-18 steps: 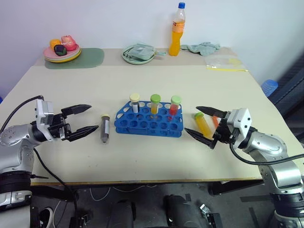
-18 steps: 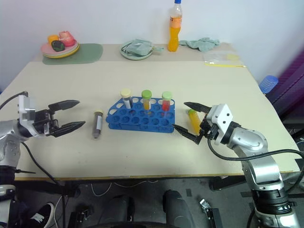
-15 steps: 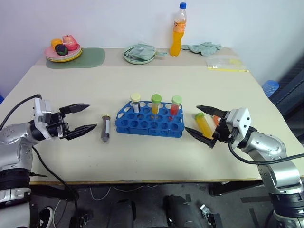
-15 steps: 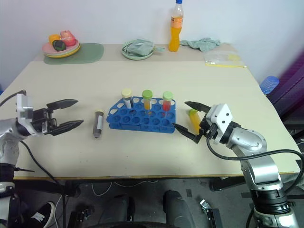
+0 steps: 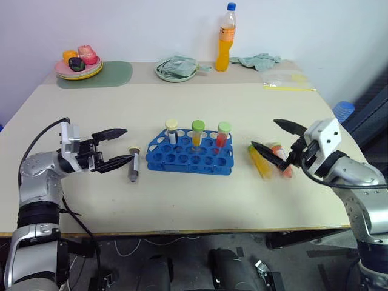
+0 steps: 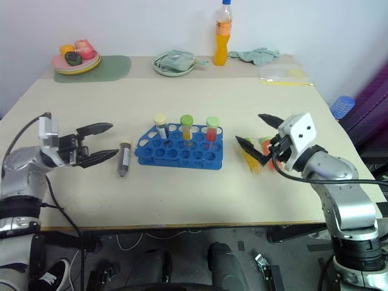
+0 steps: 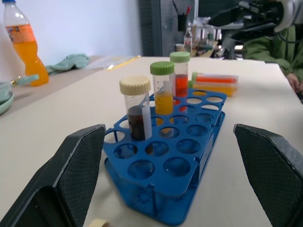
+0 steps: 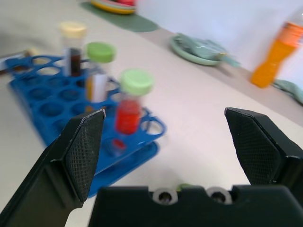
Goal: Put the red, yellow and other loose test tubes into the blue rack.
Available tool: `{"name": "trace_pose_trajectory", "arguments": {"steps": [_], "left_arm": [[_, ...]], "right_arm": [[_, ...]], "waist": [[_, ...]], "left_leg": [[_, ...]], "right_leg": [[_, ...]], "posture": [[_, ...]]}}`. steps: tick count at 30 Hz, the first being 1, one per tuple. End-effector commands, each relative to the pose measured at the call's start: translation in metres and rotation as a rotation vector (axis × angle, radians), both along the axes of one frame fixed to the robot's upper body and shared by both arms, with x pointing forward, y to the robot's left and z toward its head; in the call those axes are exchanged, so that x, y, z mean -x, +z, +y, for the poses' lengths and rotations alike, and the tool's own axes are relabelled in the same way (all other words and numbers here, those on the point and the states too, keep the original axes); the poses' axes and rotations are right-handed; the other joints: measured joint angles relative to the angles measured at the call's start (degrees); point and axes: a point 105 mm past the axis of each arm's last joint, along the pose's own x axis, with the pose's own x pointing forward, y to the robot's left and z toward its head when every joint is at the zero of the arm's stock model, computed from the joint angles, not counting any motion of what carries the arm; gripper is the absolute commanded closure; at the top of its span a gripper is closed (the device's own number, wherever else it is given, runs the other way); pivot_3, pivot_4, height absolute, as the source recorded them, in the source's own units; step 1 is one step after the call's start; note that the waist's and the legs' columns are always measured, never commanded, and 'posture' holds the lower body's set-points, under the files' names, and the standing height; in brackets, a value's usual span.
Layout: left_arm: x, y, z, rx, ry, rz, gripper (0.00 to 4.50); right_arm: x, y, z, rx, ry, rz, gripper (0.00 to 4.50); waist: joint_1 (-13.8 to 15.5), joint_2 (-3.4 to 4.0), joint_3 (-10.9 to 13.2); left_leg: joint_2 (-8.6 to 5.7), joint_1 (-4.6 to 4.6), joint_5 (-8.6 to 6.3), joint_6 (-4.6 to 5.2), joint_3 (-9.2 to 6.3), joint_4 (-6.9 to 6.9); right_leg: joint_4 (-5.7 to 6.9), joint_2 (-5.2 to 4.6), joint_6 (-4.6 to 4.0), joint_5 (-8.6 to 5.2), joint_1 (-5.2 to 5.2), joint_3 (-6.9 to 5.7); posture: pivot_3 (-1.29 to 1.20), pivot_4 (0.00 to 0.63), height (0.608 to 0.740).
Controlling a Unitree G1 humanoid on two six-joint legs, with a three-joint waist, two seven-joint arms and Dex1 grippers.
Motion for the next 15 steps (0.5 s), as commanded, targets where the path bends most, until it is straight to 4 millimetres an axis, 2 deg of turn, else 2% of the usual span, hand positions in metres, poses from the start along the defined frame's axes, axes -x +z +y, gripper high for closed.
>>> {"name": "trace_pose_trajectory", "arguments": {"steps": [1,3,8,12,15], "left_arm": [[0.000,-0.004,-0.003,-0.004,-0.012,-0.021,0.04],[0.003,-0.011,-0.010,-0.021,-0.030,-0.019,0.04],[0.008,-0.013,-0.021,-0.046,-0.073,-0.028,0.04],[0.011,-0.005,-0.039,-0.028,-0.103,-0.052,0.04],[0.014,-0.001,-0.050,-0.017,-0.108,-0.068,0.04]], "right_arm": [[-0.010,0.011,-0.018,-0.009,-0.135,0.004,0.00],[-0.014,0.007,-0.032,-0.047,-0.211,0.070,0.00],[-0.029,0.003,-0.036,-0.079,-0.271,0.281,0.00],[-0.031,-0.004,-0.033,-0.046,-0.245,0.477,0.00],[-0.033,-0.017,-0.044,-0.057,-0.316,0.645,0.00]], "waist": [[0.0,0.00,0.0],[0.0,-0.01,0.0],[-0.3,0.01,0.0],[-0.1,0.02,0.0],[-0.2,0.02,0.0]], "left_leg": [[0.00,0.00,0.00,0.00,0.00,0.00],[0.00,0.00,0.00,0.00,0.00,0.00],[0.01,0.00,0.00,0.00,0.02,0.00],[0.02,-0.02,0.00,0.01,0.00,-0.03],[0.02,-0.05,-0.01,0.02,0.01,-0.02]], "right_leg": [[0.00,0.00,0.00,0.00,0.00,0.00],[0.00,0.00,0.00,0.00,0.00,0.00],[0.02,-0.01,-0.03,0.01,-0.05,0.06],[0.01,-0.01,-0.03,0.02,-0.07,0.05],[-0.02,-0.03,-0.02,0.02,-0.08,0.05]], "posture": [[0.00,0.150,0.740],[0.00,0.150,0.740],[0.00,0.150,0.740],[0.00,0.150,0.740],[0.00,0.150,0.740]]}}
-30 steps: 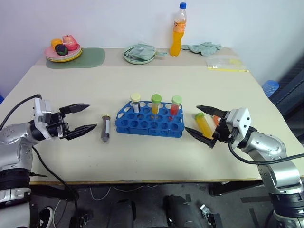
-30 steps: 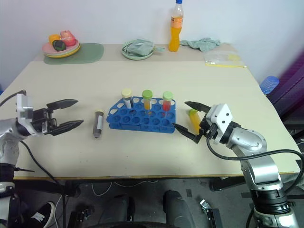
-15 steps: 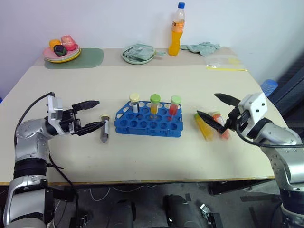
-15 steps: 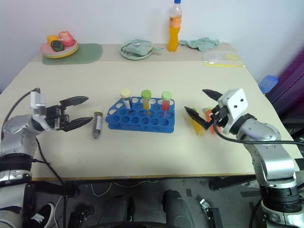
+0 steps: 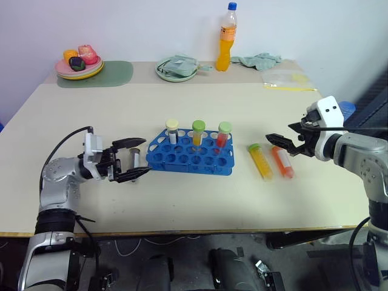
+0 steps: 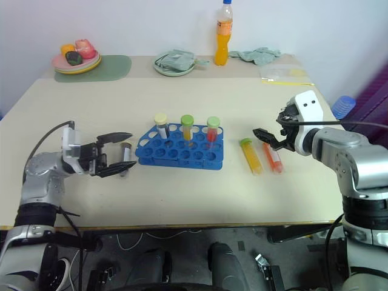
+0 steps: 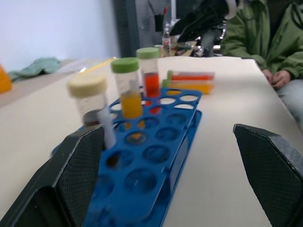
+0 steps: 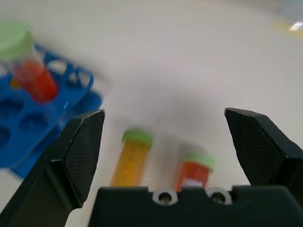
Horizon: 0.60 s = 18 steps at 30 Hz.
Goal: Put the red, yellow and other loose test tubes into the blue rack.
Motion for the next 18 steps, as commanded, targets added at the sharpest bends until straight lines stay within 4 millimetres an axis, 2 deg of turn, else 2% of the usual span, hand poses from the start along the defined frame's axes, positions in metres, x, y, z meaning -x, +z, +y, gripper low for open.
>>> {"name": "trace_pose_trajectory", "arguments": {"steps": [1,5,10,18], "left_arm": [[0.005,0.014,-0.013,0.022,-0.013,-0.043,0.04],[0.012,0.013,-0.024,0.043,-0.012,-0.027,0.04],[0.024,0.016,-0.046,0.057,-0.014,-0.022,0.04],[0.031,0.021,-0.066,0.100,0.007,-0.004,0.04]], "right_arm": [[0.000,-0.012,-0.015,0.036,-0.082,0.174,0.00],[-0.007,-0.022,-0.024,0.098,-0.152,0.290,0.00],[-0.014,-0.027,-0.042,0.140,-0.229,0.349,0.00],[-0.017,-0.032,-0.045,0.138,-0.274,0.451,0.00]], "waist": [[0.0,0.00,0.0],[-0.2,0.01,0.0],[-0.2,0.01,0.0],[-0.2,0.01,0.0]], "left_leg": [[0.00,0.00,0.00,0.00,0.00,0.00],[-0.01,-0.01,0.00,0.00,0.02,-0.02],[-0.01,-0.03,0.00,0.01,0.04,-0.04],[-0.01,-0.02,-0.01,0.01,0.04,-0.04]], "right_leg": [[0.00,-0.01,0.00,0.00,0.00,0.00],[-0.01,-0.03,0.00,0.00,-0.03,0.00],[-0.02,-0.03,0.02,0.01,-0.06,0.01],[-0.02,-0.01,0.02,0.01,-0.06,0.01]], "posture": [[0.00,0.150,0.740],[0.00,0.150,0.740],[0.00,0.150,0.740],[0.00,0.150,0.740]]}}
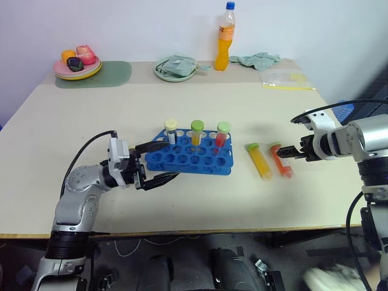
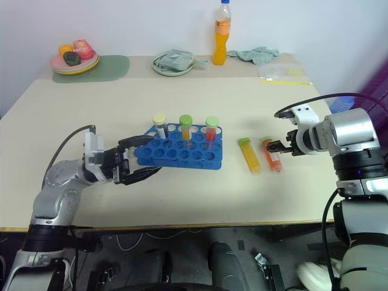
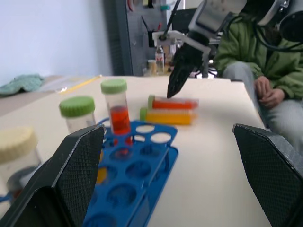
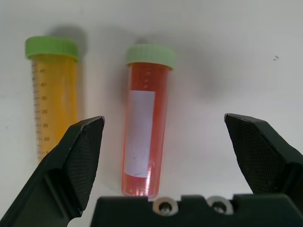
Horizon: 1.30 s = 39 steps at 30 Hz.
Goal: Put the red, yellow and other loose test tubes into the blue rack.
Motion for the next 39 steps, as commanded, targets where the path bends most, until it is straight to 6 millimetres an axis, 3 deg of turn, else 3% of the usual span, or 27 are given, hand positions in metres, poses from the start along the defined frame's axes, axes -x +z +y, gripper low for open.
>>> {"name": "trace_pose_trajectory", "arguments": {"steps": [1,17,20,24,25,26,32,36,39], "left_arm": [[0.005,0.009,-0.010,0.023,-0.006,-0.023,0.04],[0.007,0.015,-0.017,0.059,0.021,-0.014,0.04],[0.007,0.013,-0.016,0.058,0.022,-0.012,0.00],[0.007,0.012,-0.016,0.058,0.025,-0.012,0.00],[0.007,0.011,-0.015,0.058,0.026,-0.013,0.00],[0.007,0.011,-0.015,0.058,0.027,-0.014,0.00],[0.006,0.012,-0.015,0.065,0.025,-0.013,0.00],[0.002,0.015,-0.013,0.055,0.022,-0.023,0.00],[-0.003,0.015,-0.008,0.050,0.018,-0.022,0.00]], "right_arm": [[-0.001,0.004,-0.003,0.003,-0.022,0.013,0.00],[-0.005,-0.014,-0.001,0.009,-0.053,0.069,0.00],[-0.004,-0.018,0.002,0.014,-0.035,0.082,1.21],[-0.003,-0.021,0.000,0.033,-0.027,0.077,3.34],[-0.003,-0.020,-0.001,0.037,-0.025,0.073,3.70],[-0.004,-0.019,0.000,0.029,-0.030,0.066,3.78],[-0.010,0.004,0.001,-0.024,-0.026,-0.066,3.78],[-0.014,0.057,0.002,-0.133,0.001,-0.493,3.78],[0.009,0.080,0.016,-0.247,0.062,-0.754,3.78]], "waist": [[0.0,0.00,0.0],[-0.1,0.01,0.0],[-0.2,0.01,0.0],[-0.6,0.01,0.0],[-0.7,0.01,0.0],[-0.8,0.01,0.0],[-1.2,0.03,0.0],[-1.0,0.03,0.0],[-1.0,0.02,0.0]], "left_leg": [[0.00,0.00,0.00,0.00,-0.01,0.00],[-0.01,-0.01,0.00,0.00,0.00,0.00],[-0.01,-0.02,0.00,0.00,0.00,0.00],[-0.01,-0.02,0.00,0.00,-0.01,0.00],[-0.01,-0.02,0.00,0.00,-0.01,0.00],[-0.01,-0.03,0.00,0.00,-0.02,0.00],[-0.01,-0.03,0.00,0.00,-0.03,-0.02],[0.00,-0.03,0.00,0.00,-0.06,-0.07],[-0.01,-0.05,0.00,0.00,-0.16,-0.10]], "right_leg": [[0.00,0.00,0.00,0.00,0.00,0.00],[-0.02,0.02,0.00,0.00,0.00,0.00],[-0.03,0.02,0.00,0.00,0.00,0.00],[-0.03,0.02,0.00,0.00,0.00,0.00],[-0.03,0.02,0.00,0.00,0.00,0.00],[-0.04,0.02,0.00,0.00,0.00,0.00],[-0.04,0.02,0.01,0.00,0.00,0.00],[-0.07,0.04,0.10,0.04,0.00,-0.01],[-0.06,0.09,0.23,0.10,0.02,-0.05]], "posture": [[0.00,0.150,0.740],[0.00,0.150,0.740],[0.00,0.150,0.740],[0.00,0.150,0.740],[0.00,0.150,0.740],[0.00,0.150,0.740],[0.00,0.150,0.740],[0.00,0.150,0.740],[0.00,0.150,0.740]]}}
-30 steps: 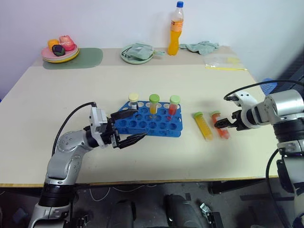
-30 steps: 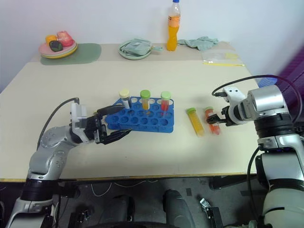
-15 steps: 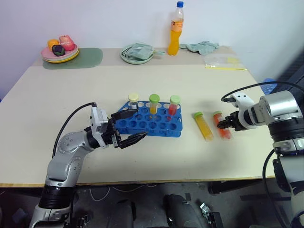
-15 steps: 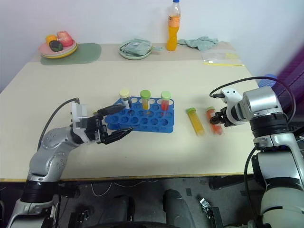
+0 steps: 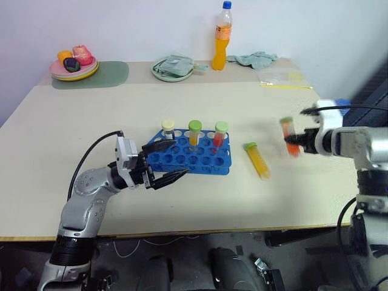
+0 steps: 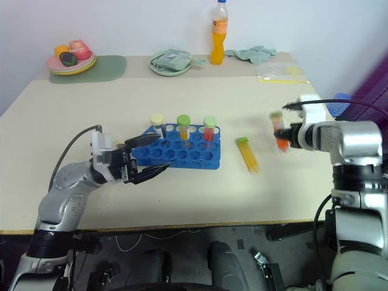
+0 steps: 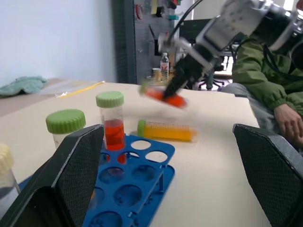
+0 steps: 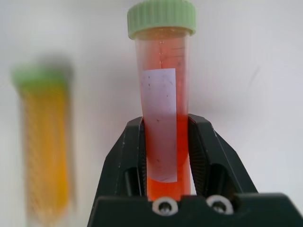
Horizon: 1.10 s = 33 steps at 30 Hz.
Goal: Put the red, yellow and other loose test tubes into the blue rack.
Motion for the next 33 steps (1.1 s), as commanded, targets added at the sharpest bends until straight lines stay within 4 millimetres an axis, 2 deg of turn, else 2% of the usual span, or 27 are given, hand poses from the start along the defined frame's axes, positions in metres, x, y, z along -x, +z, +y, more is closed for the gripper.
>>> {"name": "trace_pose_trajectory", "arguments": {"steps": [1,2,5,8,14,15,18,23,29,33], "left_arm": [[-0.004,0.008,0.008,0.002,-0.006,-0.044,0.00],[-0.007,0.007,0.011,-0.006,-0.007,-0.043,0.00],[-0.015,0.006,0.019,-0.012,-0.008,-0.045,0.00],[-0.027,0.006,0.029,0.003,0.004,-0.040,0.00],[-0.035,0.002,0.048,-0.004,0.024,-0.035,0.00],[-0.034,0.002,0.049,-0.006,0.024,-0.034,0.00],[-0.032,0.001,0.054,-0.032,0.023,-0.026,0.00],[-0.036,0.009,0.062,-0.064,0.026,-0.046,0.00],[-0.032,0.015,0.068,-0.080,0.047,-0.060,0.00],[-0.023,0.013,0.069,-0.090,0.056,-0.054,0.00]], "right_arm": [[0.029,0.046,0.013,-0.069,0.052,-0.357,3.78],[0.039,0.050,0.023,-0.110,0.075,-0.447,3.78],[0.060,0.041,0.050,-0.087,0.128,-0.559,3.78],[0.068,0.031,0.072,-0.148,0.149,-0.657,3.78],[0.071,0.025,0.118,-0.216,0.207,-0.811,3.78],[0.069,0.023,0.122,-0.182,0.206,-0.840,3.78],[0.066,0.007,0.147,-0.126,0.284,-0.876,3.78],[0.064,-0.007,0.179,-0.185,0.427,-0.873,3.78],[0.055,-0.027,0.186,-0.185,0.458,-0.856,3.78],[0.052,-0.037,0.182,-0.173,0.441,-0.851,3.78]], "waist": [[0.1,-0.01,0.0],[0.0,-0.01,0.0],[-0.1,0.03,0.0],[-0.3,0.04,0.0],[-0.3,0.05,0.0],[-0.3,0.05,0.0],[-0.1,0.01,0.0],[-0.1,0.01,0.0],[-0.1,0.02,0.0],[-0.1,0.03,0.0]], "left_leg": [[0.00,0.00,0.00,0.00,-0.06,-0.01],[0.01,0.01,0.00,0.00,-0.10,-0.01],[0.02,0.03,0.00,0.00,-0.17,-0.04],[0.02,0.06,0.00,-0.01,-0.11,0.00],[0.02,0.08,0.00,-0.01,-0.08,-0.01],[0.02,0.08,0.00,-0.01,-0.09,-0.01],[0.02,0.07,0.01,-0.01,-0.07,0.00],[0.01,0.08,0.01,-0.02,-0.05,0.01],[0.02,0.08,0.01,-0.01,-0.05,0.01],[0.03,0.08,0.01,-0.02,-0.05,0.01]], "right_leg": [[0.00,0.02,0.01,0.00,0.01,-0.03],[0.01,0.02,0.03,0.00,0.02,-0.07],[0.05,0.05,0.03,0.00,0.03,-0.11],[0.07,0.04,-0.01,-0.01,0.03,-0.08],[0.07,0.05,-0.19,-0.10,0.02,-0.05],[0.07,0.05,-0.19,-0.09,0.02,-0.06],[0.06,0.03,-0.21,-0.10,0.02,-0.06],[0.07,0.00,-0.25,-0.12,0.03,-0.06],[0.07,0.01,-0.24,-0.12,0.03,-0.06],[0.08,0.00,-0.24,-0.12,0.03,-0.06]], "posture": [[0.00,0.150,0.740],[0.00,0.150,0.740],[0.00,0.150,0.740],[0.00,0.150,0.740],[0.00,0.150,0.740],[0.00,0.150,0.740],[0.00,0.150,0.740],[0.00,0.150,0.740],[0.00,0.150,0.740],[0.00,0.150,0.740]]}}
